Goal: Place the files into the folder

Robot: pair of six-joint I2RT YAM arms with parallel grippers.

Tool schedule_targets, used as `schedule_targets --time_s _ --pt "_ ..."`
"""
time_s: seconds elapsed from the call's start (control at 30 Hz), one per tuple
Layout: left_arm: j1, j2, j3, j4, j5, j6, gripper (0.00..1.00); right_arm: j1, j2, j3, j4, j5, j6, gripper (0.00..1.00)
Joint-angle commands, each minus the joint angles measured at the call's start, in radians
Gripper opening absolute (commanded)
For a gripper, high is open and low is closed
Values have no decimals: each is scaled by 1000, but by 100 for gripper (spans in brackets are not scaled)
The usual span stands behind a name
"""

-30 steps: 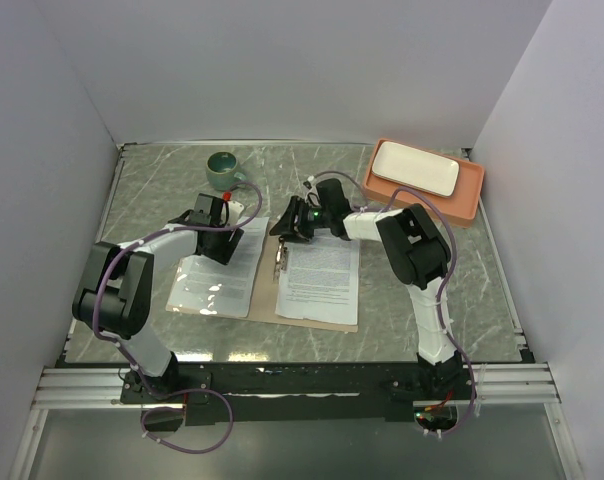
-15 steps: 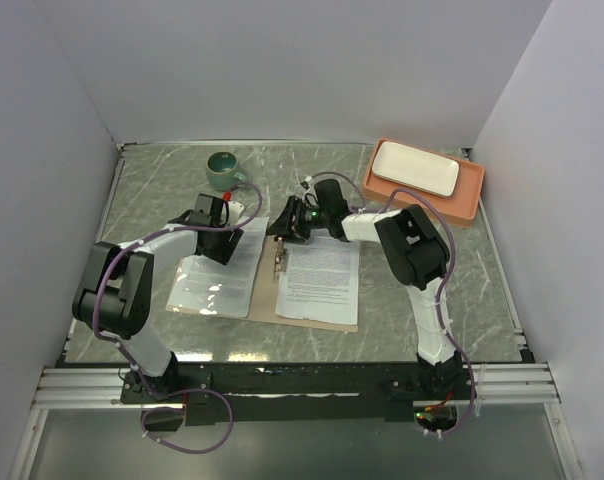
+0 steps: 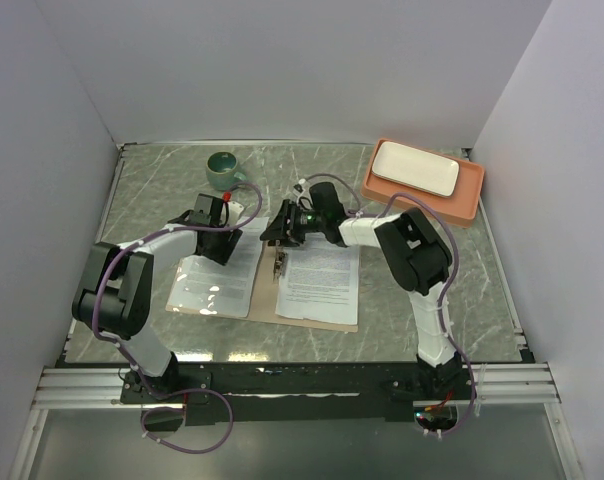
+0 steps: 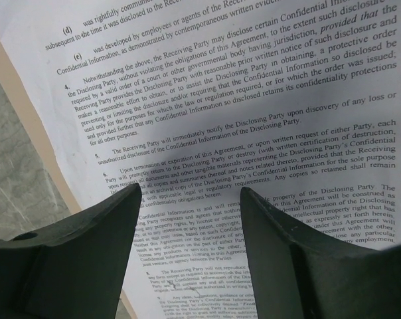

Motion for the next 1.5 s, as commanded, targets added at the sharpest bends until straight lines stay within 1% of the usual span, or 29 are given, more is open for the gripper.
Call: schedule_targets --time_s 0.0,0.5,0.6,0.73,0.83,0.97,1.0,1.07,1.1,1.13,1.3,1.47 --pt "0 -39 -1 -19 -21 18 67 16 -88 -21 44 -16 -4 52" --pt "0 -45 4 -22 -24 19 67 32 -133 -93 59 -35 5 51" --pt "0 -43 4 -23 -23 18 67 24 -143 -78 32 -31 -10 51" --pt "0 -46 5 -26 -21 19 66 -13 -160 -8 -37 -21 -47 53" --pt "0 -49 5 -29 -24 22 66 -52 -178 44 -140 21 -93 54" --pt "0 -51 4 -32 -24 25 66 -106 -172 120 -298 144 -214 54" --pt "-1 -51 4 -32 -23 27 66 -120 -168 165 -379 178 -241 54" --pt "0 -54 1 -34 -21 24 66 -126 -142 218 -448 261 -316 54" --pt "0 -55 2 -33 -21 25 66 -129 -130 277 -517 283 -335 54" --pt "-1 -55 2 -32 -21 25 66 -131 -102 307 -548 303 -365 54" --pt "0 -54 8 -40 -17 21 65 -131 -21 469 -685 424 -406 53" --pt "0 -60 14 -49 -14 16 65 -128 47 543 -816 518 -401 48"
